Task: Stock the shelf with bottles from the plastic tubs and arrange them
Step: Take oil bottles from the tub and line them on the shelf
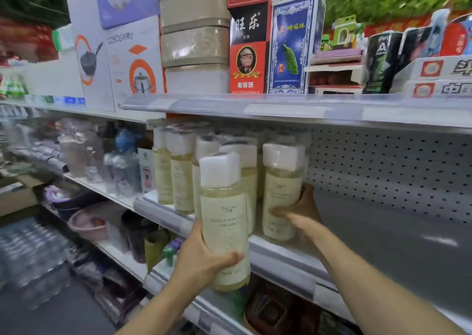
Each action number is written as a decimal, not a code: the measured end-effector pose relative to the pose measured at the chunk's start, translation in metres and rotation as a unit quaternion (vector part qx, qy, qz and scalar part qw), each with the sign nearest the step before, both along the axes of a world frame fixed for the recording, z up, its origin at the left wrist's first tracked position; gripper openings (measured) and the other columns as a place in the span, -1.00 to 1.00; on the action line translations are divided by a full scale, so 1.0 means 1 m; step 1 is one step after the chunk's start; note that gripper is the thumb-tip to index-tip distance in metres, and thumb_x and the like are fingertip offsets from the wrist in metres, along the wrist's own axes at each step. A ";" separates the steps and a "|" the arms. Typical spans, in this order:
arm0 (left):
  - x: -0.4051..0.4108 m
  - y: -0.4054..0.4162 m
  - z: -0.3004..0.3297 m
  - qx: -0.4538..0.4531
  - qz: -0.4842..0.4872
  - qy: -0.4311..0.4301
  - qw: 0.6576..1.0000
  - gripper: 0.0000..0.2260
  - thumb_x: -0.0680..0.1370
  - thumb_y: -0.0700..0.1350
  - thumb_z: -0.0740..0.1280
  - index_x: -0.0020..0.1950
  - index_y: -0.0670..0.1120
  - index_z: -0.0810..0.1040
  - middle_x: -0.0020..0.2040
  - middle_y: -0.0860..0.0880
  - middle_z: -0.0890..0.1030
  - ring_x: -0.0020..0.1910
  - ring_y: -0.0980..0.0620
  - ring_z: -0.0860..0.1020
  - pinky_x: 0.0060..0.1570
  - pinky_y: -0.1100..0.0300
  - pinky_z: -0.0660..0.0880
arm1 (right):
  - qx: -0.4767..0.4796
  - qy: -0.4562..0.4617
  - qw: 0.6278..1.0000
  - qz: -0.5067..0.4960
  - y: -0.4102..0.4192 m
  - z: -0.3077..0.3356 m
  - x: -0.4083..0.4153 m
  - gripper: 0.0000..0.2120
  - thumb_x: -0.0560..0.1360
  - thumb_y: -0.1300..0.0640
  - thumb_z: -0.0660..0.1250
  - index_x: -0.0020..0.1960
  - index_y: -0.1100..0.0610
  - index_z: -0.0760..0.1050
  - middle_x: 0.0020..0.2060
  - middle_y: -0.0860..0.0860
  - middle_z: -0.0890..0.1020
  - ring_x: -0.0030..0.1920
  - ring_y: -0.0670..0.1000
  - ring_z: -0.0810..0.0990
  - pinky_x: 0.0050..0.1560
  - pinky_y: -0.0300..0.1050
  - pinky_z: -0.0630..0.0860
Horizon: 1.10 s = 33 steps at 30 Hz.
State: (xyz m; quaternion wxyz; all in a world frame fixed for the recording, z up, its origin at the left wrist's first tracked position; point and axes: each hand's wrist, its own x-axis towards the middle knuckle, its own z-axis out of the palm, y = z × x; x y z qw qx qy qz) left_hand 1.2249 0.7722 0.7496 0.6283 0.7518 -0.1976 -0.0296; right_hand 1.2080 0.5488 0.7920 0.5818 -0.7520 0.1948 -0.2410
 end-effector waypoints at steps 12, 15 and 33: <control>0.005 -0.013 0.001 0.003 0.004 -0.014 1.000 -0.27 0.11 -0.04 0.65 0.21 0.11 0.42 0.06 0.13 0.65 0.06 0.15 0.61 0.02 0.14 0.58 | -0.095 0.092 0.991 0.024 -0.010 -0.015 0.002 -0.38 0.25 0.10 0.60 0.12 0.09 0.26 0.23 0.06 0.51 0.22 0.09 0.52 0.18 -0.04 0.49; 0.003 -0.017 0.003 0.002 -0.001 -0.021 1.000 -0.35 0.20 -0.19 0.64 0.18 0.05 0.44 0.05 0.10 0.65 0.04 0.15 0.62 -0.05 0.24 0.58 | -0.101 0.099 0.990 0.019 -0.013 -0.016 0.015 -0.35 0.29 0.09 0.57 0.23 0.15 0.29 0.24 0.08 0.50 0.23 0.09 0.50 0.13 -0.08 0.48; 0.006 -0.087 0.018 0.021 -0.039 -0.045 0.998 -0.37 0.21 -0.15 0.64 0.18 0.00 0.43 0.04 0.11 0.63 0.03 0.19 0.59 -0.07 0.29 0.55 | -0.179 0.132 0.975 -0.028 -0.062 -0.011 -0.010 -0.40 0.46 0.28 0.31 0.45 0.17 0.19 0.36 0.11 0.34 0.34 0.13 0.37 0.08 -0.17 0.36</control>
